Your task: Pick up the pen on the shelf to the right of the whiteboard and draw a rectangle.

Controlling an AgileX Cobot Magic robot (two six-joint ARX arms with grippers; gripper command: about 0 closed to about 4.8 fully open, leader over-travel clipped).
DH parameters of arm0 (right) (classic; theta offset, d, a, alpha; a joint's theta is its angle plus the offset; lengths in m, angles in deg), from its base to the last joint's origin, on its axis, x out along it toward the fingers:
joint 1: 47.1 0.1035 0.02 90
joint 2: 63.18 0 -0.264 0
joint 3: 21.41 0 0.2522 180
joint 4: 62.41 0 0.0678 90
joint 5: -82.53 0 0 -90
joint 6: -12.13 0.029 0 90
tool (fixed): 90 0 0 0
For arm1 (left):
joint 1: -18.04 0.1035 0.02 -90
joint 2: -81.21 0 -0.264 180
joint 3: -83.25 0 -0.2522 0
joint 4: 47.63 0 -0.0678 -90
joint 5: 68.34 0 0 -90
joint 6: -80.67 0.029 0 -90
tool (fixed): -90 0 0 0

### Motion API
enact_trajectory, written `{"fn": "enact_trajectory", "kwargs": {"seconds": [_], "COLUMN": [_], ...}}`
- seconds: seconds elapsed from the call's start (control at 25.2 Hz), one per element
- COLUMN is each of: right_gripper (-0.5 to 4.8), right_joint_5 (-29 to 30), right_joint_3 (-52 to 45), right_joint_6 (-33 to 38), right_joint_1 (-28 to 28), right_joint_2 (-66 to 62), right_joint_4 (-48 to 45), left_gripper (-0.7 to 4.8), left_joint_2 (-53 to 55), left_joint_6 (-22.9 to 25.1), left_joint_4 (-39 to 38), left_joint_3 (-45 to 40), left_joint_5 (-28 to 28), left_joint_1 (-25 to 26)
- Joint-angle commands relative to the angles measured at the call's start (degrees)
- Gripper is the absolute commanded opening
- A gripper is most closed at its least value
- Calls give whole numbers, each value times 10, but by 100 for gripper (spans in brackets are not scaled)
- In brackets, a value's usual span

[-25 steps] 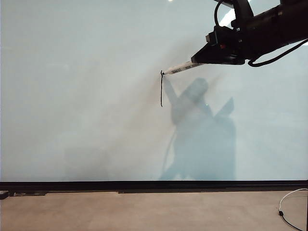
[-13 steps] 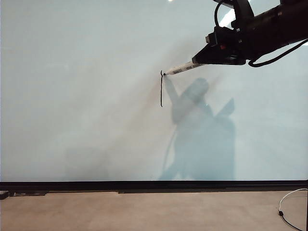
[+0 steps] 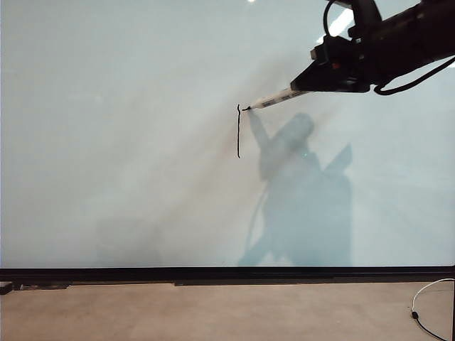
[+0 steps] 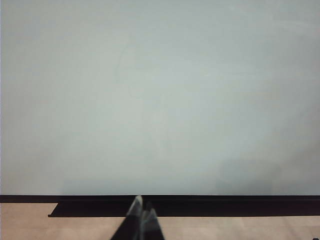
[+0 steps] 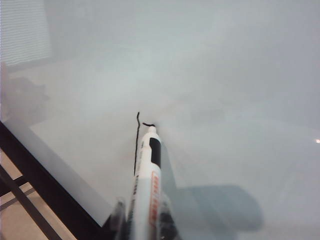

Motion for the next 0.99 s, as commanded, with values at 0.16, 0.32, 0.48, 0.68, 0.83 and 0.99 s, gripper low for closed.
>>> {"fn": "enact_trajectory", "kwargs": {"seconds": [0.16,0.32,0.48,0.68,0.83,0.99], "right_gripper": [-5,-5,-5,-5,-5,-5], "right_joint_5": [-20,-21,-20,-20,-19,-16], "right_joint_3": [2,2,2,1,1,0], "right_joint_6": [-2,-2,-2,-3,-3,-5], "right_joint_1": [-16,-21,-26,-32,-38,-50], "right_joint_2": [11,11,11,11,12,22], "right_joint_4": [-4,-1,0,3,4,16], "left_gripper": [-4,-4,-5,-5,-5,-4], "left_joint_2": [0,0,0,0,0,0], "left_joint_6": [3,3,3,3,3,3], "left_joint_4": [3,3,3,3,3,3], "left_joint_3": [2,2,2,2,2,2], "left_joint_5": [3,3,2,3,2,2], "left_joint_1": [0,0,0,0,0,0]}}
